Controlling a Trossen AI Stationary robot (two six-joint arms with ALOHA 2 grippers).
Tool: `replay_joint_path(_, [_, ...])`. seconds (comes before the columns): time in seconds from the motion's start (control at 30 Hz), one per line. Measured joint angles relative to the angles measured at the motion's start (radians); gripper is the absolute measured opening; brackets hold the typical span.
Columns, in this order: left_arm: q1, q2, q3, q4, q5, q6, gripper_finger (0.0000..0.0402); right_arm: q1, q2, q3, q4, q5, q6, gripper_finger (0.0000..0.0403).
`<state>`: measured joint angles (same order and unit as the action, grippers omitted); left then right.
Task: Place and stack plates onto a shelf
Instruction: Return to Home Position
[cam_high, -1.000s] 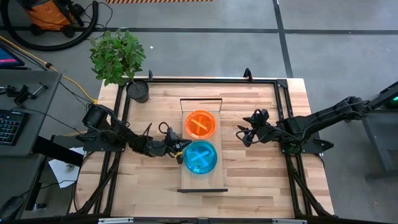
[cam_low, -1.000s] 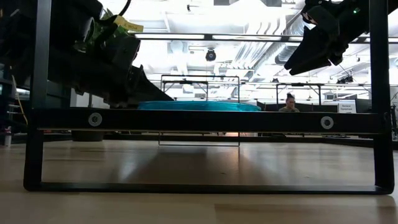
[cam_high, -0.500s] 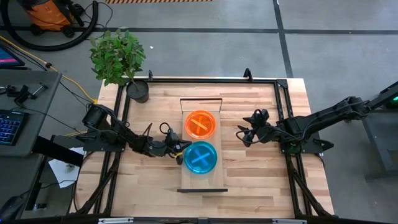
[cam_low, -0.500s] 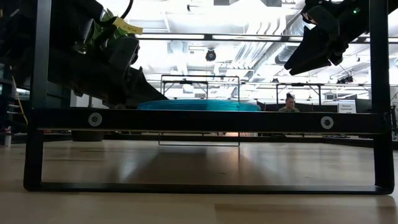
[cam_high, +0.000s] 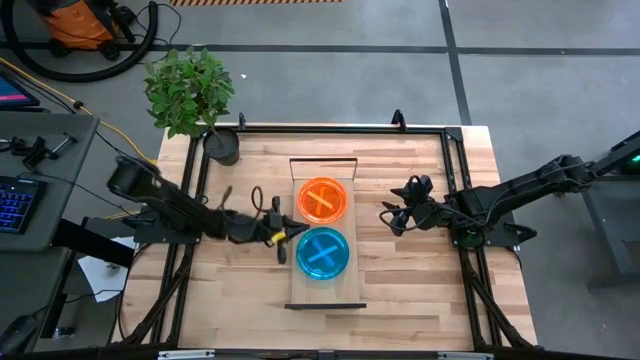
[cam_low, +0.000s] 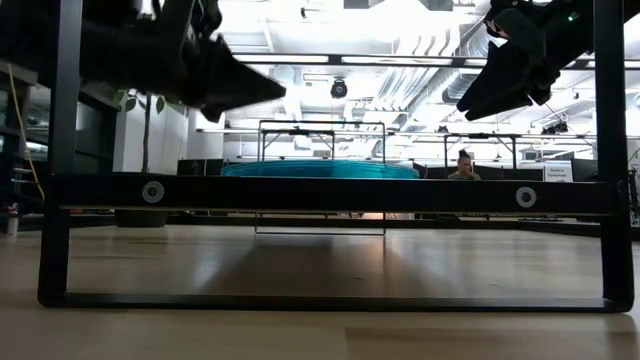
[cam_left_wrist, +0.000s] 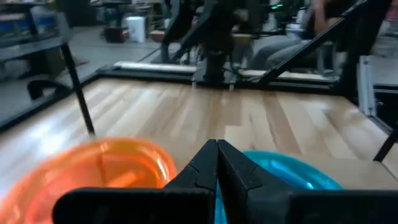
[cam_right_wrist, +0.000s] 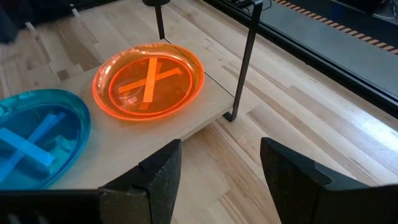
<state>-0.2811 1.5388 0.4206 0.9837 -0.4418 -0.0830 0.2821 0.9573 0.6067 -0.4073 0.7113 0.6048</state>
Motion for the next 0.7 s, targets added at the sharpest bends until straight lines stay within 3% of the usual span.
replay_joint_path(0.27, [0.211, -0.258, -0.014, -0.254, 0.333, 0.073, 0.0000, 0.000, 0.000, 0.000, 0.000, 0.000, 0.005, 0.0202])
replay_joint_path(0.43, [0.300, -0.323, -0.134, -0.137, 0.493, 0.093, 0.0000, 0.000, 0.000, 0.000, -0.004, 0.000, 0.019, 0.0202])
replay_joint_path(0.6, [0.401, -0.393, -0.301, 0.059, 0.578, 0.052, 0.0000, -0.001, 0.000, 0.000, -0.005, 0.007, 0.020, 0.0202])
replay_joint_path(0.7, [0.457, -0.473, -0.378, 0.085, 0.595, 0.020, 0.0000, -0.001, 0.000, 0.000, -0.005, 0.019, 0.024, 0.0202])
